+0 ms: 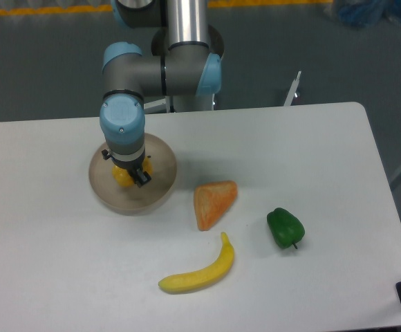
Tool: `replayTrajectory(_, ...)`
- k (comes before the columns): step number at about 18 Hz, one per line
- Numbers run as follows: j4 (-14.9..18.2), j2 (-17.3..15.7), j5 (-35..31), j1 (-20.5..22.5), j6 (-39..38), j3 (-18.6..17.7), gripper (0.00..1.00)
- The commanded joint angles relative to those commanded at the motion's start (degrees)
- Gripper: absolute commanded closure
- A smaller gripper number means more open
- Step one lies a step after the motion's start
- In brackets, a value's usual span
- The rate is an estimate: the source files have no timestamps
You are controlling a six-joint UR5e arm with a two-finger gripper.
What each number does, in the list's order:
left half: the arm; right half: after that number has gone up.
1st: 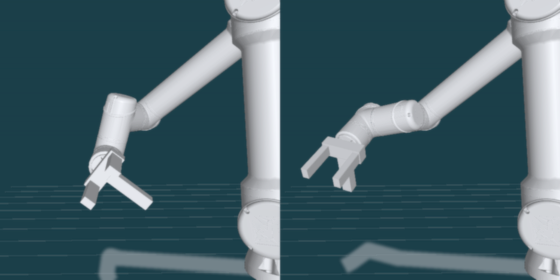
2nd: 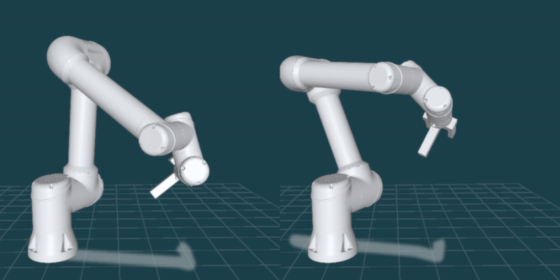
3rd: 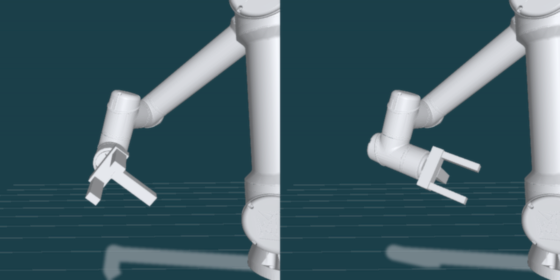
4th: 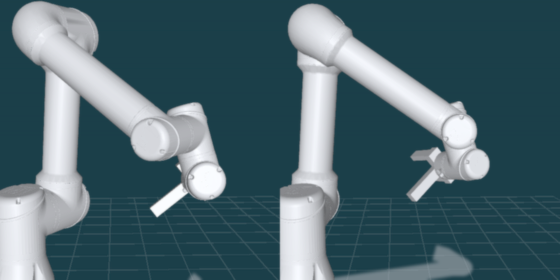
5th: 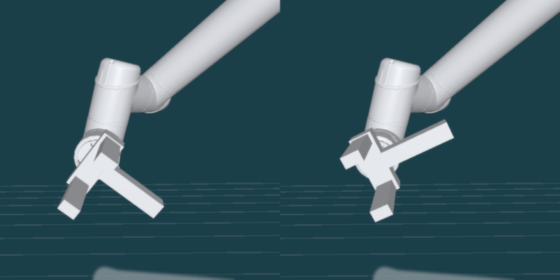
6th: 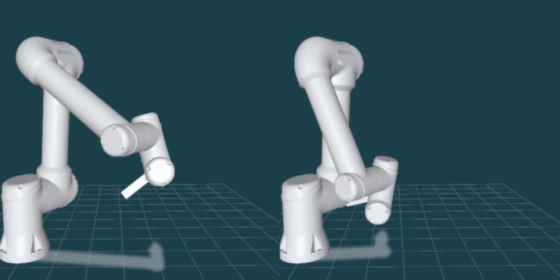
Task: Place the yellow pepper on the plate
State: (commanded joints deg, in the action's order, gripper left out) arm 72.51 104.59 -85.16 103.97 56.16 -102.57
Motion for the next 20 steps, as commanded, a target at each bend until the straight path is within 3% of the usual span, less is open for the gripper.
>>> replayTrajectory(11, 0.09, -0.09, -0.44, 0.88, 0.18, 2.46, 0.0)
replayTrajectory(20, -1.58, -0.97, -0.53, 4.74, 0.26, 4.13, 0.0)
